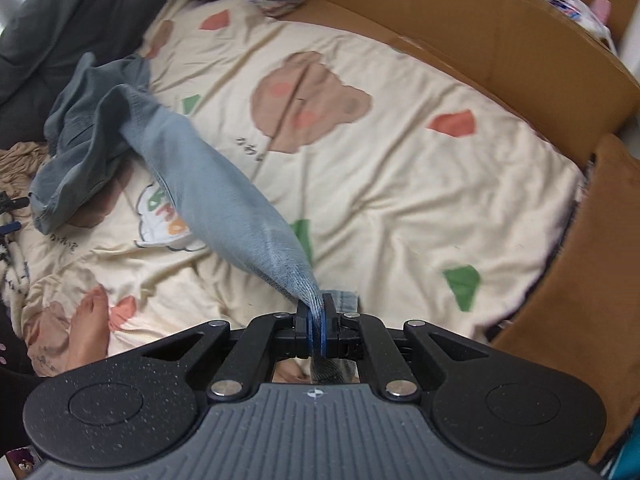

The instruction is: Fold clothes

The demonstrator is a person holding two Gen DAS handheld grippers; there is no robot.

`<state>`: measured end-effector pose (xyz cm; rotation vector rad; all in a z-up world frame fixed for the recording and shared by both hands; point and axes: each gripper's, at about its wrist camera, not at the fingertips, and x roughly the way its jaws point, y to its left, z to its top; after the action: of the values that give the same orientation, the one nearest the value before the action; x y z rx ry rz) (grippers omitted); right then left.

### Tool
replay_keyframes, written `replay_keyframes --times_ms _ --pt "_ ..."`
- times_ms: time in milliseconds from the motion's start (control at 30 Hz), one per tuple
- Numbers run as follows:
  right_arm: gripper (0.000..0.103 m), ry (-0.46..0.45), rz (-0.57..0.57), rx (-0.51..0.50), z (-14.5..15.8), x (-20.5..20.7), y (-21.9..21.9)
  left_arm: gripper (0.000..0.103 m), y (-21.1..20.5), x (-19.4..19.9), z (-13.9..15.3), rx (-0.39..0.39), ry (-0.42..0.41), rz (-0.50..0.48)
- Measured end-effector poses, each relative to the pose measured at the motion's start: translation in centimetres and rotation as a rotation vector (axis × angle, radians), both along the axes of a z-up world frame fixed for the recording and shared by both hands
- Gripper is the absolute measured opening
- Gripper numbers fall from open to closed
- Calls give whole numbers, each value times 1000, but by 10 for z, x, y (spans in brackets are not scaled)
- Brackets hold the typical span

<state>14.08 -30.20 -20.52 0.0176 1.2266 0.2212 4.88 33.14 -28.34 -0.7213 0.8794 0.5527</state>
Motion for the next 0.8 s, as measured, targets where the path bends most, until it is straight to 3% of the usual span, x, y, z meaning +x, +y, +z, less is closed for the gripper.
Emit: replay_keyframes --times_ms 167,300,333,400,433,533,800 --pt "0 18 -30 -30 -2 -5 -16 78 9 -3 -23 -75 -43 107" --pt "0 24 -55 -45 -5 -7 -26 76 17 -7 -24 -85 -55 129" --pt "0 25 -61 -49 -5 -7 -28 71 19 -9 -24 -88 -58 134" --pt "0 26 -67 -59 -5 -7 -32 47 23 -11 -25 -93 -64 146" --pt "0 27 -69 -66 -5 -8 -33 21 25 -12 -25 -96 -67 151" --pt "0 37 -86 -92 -4 -10 -41 14 32 -15 -25 -104 -76 168" --pt "0 61 -158 -158 -3 -24 -75 11 46 -31 -17 -82 -64 184"
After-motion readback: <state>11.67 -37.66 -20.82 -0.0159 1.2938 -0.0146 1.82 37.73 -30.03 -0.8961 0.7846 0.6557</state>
